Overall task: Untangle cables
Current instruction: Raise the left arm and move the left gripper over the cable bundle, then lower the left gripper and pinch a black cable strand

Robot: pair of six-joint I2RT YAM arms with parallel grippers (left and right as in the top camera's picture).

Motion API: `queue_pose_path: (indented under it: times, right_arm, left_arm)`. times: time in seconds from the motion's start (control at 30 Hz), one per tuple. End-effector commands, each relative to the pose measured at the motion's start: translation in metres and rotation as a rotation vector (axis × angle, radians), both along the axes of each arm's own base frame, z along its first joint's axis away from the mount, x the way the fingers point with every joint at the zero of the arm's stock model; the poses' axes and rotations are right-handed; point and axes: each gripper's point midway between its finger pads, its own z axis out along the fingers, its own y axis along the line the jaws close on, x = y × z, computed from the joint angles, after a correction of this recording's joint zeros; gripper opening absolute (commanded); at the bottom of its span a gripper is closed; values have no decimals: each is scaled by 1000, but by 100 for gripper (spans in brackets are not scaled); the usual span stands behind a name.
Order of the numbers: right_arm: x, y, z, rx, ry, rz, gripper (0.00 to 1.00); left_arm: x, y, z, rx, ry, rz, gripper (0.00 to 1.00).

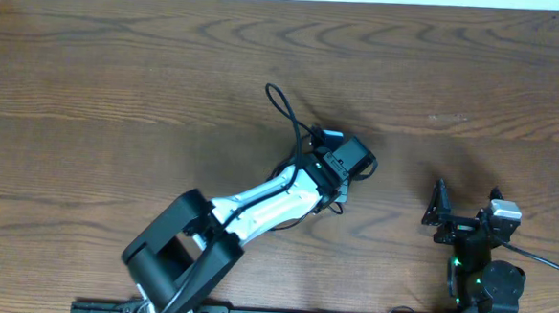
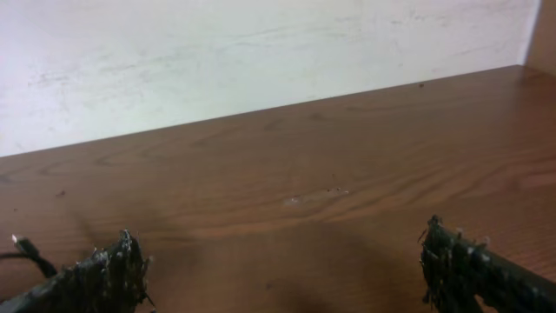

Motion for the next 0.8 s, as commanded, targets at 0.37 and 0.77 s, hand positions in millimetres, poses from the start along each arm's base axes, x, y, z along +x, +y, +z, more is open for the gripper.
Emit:
queue_pose_path:
  times: [0.37,0.77]
  right_arm:
    - [0,-1,-1,-14,4,-4,99]
    - [0,-1,-1,-14,4,-4,99]
  left_arm:
    - [-2,29,199,-409,-267,-15,8]
    - [6,92,168,-570,-69,822,8]
